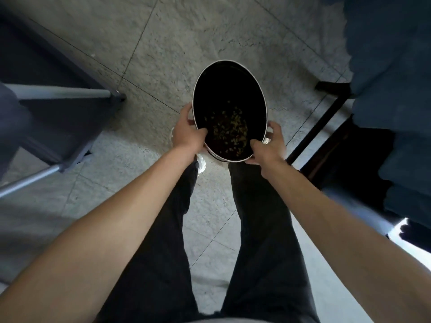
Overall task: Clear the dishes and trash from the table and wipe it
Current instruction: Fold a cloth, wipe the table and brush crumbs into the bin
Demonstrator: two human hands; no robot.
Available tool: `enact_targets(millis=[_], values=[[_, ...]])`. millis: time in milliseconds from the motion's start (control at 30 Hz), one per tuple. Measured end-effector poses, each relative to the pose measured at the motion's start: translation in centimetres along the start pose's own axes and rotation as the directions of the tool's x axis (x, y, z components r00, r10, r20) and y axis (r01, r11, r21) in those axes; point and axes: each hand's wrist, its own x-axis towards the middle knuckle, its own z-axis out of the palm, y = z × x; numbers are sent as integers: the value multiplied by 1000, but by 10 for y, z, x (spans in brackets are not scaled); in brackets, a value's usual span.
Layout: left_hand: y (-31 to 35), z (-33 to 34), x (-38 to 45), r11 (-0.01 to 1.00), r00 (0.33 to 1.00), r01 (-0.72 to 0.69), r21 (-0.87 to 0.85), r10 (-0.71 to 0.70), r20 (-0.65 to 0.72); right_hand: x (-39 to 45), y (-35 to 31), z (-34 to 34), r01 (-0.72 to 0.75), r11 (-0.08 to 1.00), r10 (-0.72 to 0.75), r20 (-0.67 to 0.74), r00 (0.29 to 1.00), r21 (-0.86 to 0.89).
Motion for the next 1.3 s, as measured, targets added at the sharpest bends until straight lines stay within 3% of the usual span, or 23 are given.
enact_targets(millis=[133, 267, 400, 767, 867, 967, 1033, 1133, 1200, 1300], values=[[38, -26, -67, 999, 999, -32, 43, 32, 7, -70, -25, -29, -14, 1000, 14, -1, 1000, 3], [81, -52, -126, 956, 978, -203, 213, 210, -14, -133, -51, -54, -1, 997, -1, 25, 1000, 78], [123, -72, -170, 906, 952, -283, 316, 304, -20, -179, -72, -76, 24, 987, -29, 30, 999, 158], [174, -36, -230, 869, 928, -326, 371, 369, -48, -194, -90, -140, 40, 959, -63, 73, 995, 281], [182, -12, -236, 892, 932, -310, 330, 353, -77, -182, -102, -168, 26, 976, -56, 134, 989, 218], [194, 10, -233, 921, 951, -257, 292, 294, -92, -173, -122, -201, 177, 972, -151, 166, 974, -153], [202, 23, -232, 937, 961, -219, 272, 255, -104, -167, -143, -233, 366, 847, -352, 109, 930, -385], [210, 38, -229, 941, 966, -186, 283, 228, -123, -150, -178, -307, 619, 692, -692, -96, 716, -371], [214, 47, -229, 944, 969, -173, 280, 214, -121, -126, -191, -363, 643, 645, -760, -259, 596, -413], [219, 62, -230, 944, 970, -170, 281, 211, -122, -76, -198, -433, 501, 649, -735, -303, 606, -573]])
